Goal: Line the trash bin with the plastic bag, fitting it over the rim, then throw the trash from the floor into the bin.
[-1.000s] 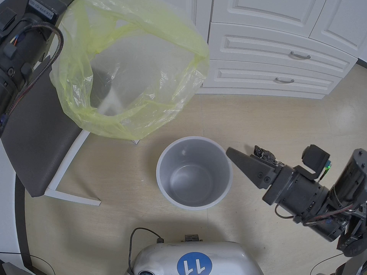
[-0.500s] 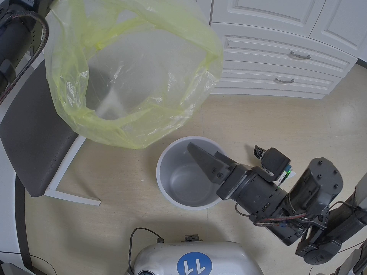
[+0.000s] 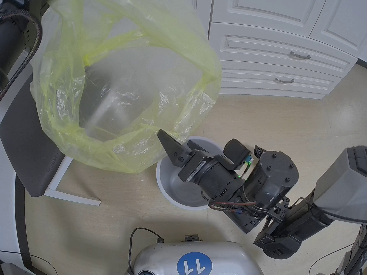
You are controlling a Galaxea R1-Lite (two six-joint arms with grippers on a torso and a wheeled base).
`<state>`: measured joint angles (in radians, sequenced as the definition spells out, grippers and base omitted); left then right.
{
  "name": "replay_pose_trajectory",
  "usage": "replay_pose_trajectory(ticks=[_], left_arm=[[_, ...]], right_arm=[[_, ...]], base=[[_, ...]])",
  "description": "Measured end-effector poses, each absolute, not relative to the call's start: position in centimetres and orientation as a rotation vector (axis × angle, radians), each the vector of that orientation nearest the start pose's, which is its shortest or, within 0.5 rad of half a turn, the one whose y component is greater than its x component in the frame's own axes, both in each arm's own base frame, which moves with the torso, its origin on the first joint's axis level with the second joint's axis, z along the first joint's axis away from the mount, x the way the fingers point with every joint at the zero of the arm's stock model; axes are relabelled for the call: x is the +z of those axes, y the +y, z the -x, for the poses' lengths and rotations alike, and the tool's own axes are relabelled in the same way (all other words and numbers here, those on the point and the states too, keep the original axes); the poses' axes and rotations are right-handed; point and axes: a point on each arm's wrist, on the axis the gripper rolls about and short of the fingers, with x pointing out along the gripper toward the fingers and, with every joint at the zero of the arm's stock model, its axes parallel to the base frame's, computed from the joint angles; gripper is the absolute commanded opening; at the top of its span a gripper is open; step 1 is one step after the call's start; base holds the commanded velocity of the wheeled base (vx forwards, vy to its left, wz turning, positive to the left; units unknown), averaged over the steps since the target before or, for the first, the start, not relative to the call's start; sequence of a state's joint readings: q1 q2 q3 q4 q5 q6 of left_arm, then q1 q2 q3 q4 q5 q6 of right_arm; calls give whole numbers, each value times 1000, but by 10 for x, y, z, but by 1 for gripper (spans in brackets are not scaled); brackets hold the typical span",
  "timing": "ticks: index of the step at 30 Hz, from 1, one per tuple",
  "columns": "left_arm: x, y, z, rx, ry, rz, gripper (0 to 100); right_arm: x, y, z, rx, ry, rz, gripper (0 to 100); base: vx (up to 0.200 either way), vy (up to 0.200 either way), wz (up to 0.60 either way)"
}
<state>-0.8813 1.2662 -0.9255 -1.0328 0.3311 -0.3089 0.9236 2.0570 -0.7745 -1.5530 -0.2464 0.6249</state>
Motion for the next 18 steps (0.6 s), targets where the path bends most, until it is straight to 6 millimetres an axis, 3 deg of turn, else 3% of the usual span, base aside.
replay_pose_trajectory(ticks=[16,17,18], left_arm=[[359,-142,-112,-657,-459,701,0],[359,-143,-112,-658,-458,701,0],[359,-143,-112,-658,-457,701,0]], right_arm=[[147,295,-226,742,-31,-755,100],[147,296,-225,742,-30,-755,0],[147,296,-225,743,-30,-755,0]], base=[[0,0,0],[0,0,0],[0,0,0]])
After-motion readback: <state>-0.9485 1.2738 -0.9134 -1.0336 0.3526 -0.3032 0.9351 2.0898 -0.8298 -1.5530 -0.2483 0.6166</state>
